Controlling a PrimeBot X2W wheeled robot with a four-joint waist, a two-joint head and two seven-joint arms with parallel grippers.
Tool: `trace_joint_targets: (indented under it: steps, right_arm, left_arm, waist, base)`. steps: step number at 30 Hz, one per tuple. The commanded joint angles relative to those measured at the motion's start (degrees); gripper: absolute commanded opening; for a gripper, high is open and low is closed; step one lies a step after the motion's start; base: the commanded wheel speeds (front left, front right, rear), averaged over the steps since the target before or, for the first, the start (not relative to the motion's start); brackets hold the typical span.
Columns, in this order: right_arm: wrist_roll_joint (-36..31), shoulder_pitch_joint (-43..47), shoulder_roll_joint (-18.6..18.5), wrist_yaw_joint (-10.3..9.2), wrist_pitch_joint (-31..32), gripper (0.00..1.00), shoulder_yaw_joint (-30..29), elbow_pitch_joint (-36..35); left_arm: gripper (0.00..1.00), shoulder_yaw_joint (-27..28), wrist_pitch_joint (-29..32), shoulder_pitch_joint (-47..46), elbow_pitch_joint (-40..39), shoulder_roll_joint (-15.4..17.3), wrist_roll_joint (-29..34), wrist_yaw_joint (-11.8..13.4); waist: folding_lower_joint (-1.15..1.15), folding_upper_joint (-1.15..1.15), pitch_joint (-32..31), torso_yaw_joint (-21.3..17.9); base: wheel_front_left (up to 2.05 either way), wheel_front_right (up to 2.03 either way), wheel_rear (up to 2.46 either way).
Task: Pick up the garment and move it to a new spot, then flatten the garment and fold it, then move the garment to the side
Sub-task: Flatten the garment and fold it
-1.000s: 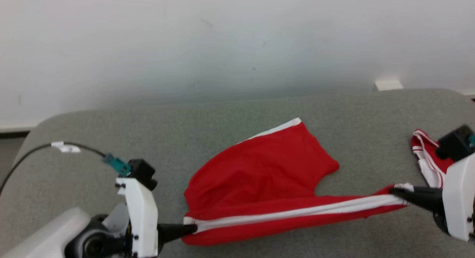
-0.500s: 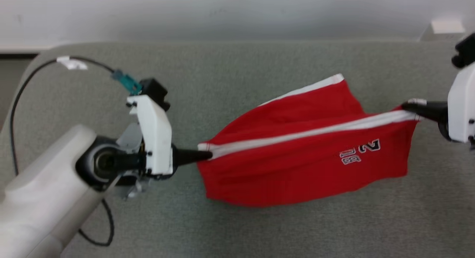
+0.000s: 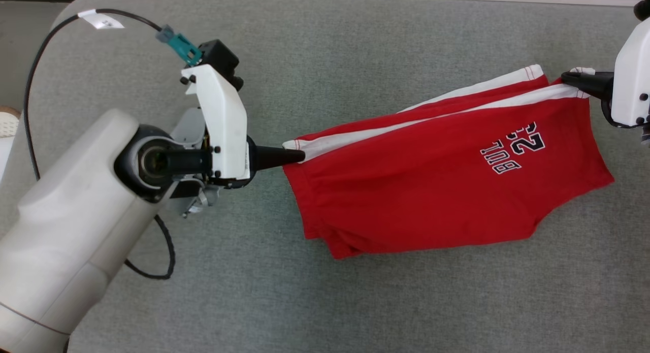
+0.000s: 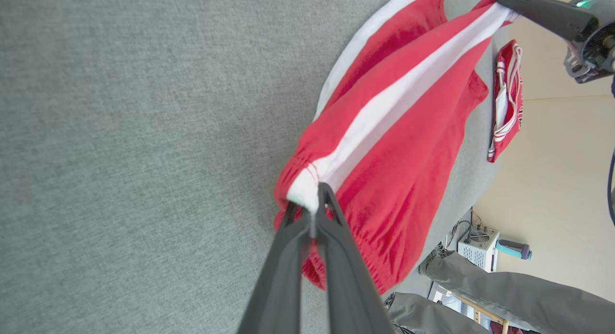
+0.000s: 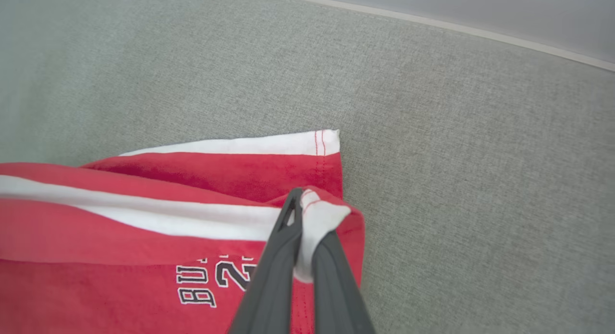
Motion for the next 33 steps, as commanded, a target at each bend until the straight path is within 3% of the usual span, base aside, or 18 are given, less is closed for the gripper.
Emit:
trace_joint_targets:
  steps: [1, 10, 11, 12, 13, 14, 18, 24, 29, 33]
  right_arm:
    - [-0.7, -0.6, 0.2, -0.15, -0.6, 0.00, 0.1, 1.1]
    - [-2.1, -2.4, 1.0, -0.15, -4.9, 0.04, -0.3, 6.4]
    - [-2.1, -2.4, 1.4, -0.15, -5.5, 0.39, -0.3, 6.8]
    - [-2.0, -2.3, 1.8, -0.15, -6.0, 0.69, -0.2, 7.2]
    - [-1.9, -2.2, 2.2, -0.15, -6.4, 1.00, -0.1, 7.5]
    - [-1.8, -2.2, 2.4, -0.15, -6.9, 1.00, -0.1, 7.8]
    - [-1.2, -1.5, 3.7, -0.15, -8.3, 1.00, 0.4, 8.7]
    - [-0.5, 1.3, 3.7, -0.15, -15.0, 1.00, 1.6, 6.4]
    - [-1.6, 5.1, 2.7, -0.15, -27.1, 1.00, 1.7, 3.7]
    - [-2.2, 9.0, 1.9, -0.15, -36.7, 1.00, 1.5, 3.4]
  left_arm:
    - [0.00, 0.1, -0.2, -0.6, 0.8, -0.2, 0.3, -0.4]
    - [0.00, 0.0, -1.0, -1.3, 3.5, -0.9, 1.0, -1.4]
    - [0.07, 0.0, -1.1, -1.4, 3.6, -1.1, 1.1, -1.5]
    - [0.33, -0.1, -1.0, -1.4, 3.8, -1.2, 1.2, -1.7]
    - [0.90, -0.1, -1.1, -1.4, 4.1, -1.3, 1.3, -1.8]
    - [1.00, -0.1, -1.2, -1.5, 4.3, -1.4, 1.4, -1.9]
    - [1.00, -0.6, -1.3, -1.2, 5.2, -1.8, 1.8, -2.5]
    - [1.00, -1.7, -5.0, -0.6, 5.3, 0.7, 6.1, -3.9]
    - [1.00, -1.0, -17.0, 1.4, 4.1, 2.5, 12.8, -4.4]
    - [1.00, 0.6, -29.4, 4.4, 2.5, 3.4, 17.9, -2.6]
  waist:
    - [-0.02, 0.00, 0.2, 0.4]
    - [-0.02, 0.00, 1.2, 0.8]
    - [-0.02, 0.00, 1.2, 0.8]
    - [-0.02, 0.00, 1.3, 0.8]
    - [-0.02, 0.00, 1.3, 0.7]
    - [-0.02, 0.00, 1.3, 0.6]
    - [-0.02, 0.00, 0.5, 0.3]
    - [-0.02, 0.00, -4.0, -0.4]
    - [-0.02, 0.00, -8.0, -0.6]
    - [-0.02, 0.00, -10.4, -0.4]
  base:
    - [0.00, 0.00, 0.00]
    - [0.00, 0.00, 0.00]
    - [0.00, 0.00, 0.00]
    - [0.00, 0.00, 0.00]
    - [0.00, 0.00, 0.00]
    - [0.00, 0.00, 0.00]
    - [0.00, 0.00, 0.00]
    - [0.00, 0.00, 0.00]
    - [0.00, 0.00, 0.00]
    - [0.00, 0.00, 0.00]
